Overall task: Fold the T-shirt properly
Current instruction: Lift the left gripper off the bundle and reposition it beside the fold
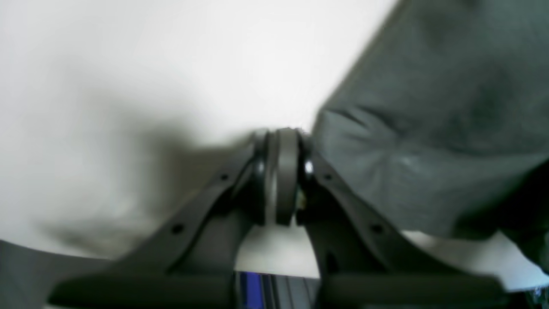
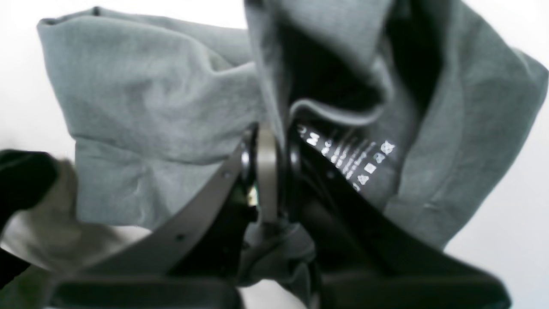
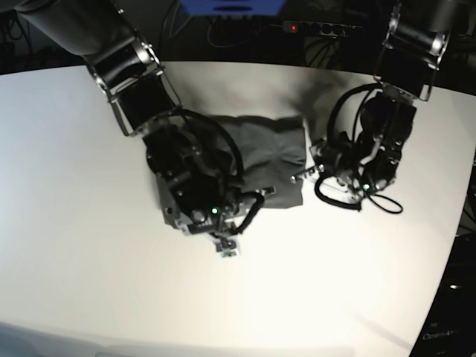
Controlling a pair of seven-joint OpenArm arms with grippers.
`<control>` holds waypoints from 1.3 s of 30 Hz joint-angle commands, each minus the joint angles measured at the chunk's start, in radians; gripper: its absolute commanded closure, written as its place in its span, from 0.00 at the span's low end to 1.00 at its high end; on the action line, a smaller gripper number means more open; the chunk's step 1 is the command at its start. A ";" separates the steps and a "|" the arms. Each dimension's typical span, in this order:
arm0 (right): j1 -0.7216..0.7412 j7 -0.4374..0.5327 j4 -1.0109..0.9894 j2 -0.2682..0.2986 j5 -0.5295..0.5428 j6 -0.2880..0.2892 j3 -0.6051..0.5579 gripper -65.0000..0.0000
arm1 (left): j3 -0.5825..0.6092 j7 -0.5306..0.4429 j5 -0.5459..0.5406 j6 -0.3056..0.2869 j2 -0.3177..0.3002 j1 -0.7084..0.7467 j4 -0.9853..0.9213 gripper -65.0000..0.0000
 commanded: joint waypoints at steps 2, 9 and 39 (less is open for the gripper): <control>0.031 0.007 0.018 -0.009 0.001 -0.007 0.002 0.99 | -0.006 -0.002 -0.001 -0.002 -0.007 -0.026 0.031 0.95; 0.032 0.007 0.019 -0.007 0.001 -0.007 0.002 0.99 | 0.001 -0.008 0.000 -0.002 -0.023 -0.052 0.019 0.95; -0.006 0.007 0.194 -0.006 0.004 0.076 -0.063 0.99 | 0.153 -0.088 0.063 -0.002 -0.036 -0.104 -0.115 0.95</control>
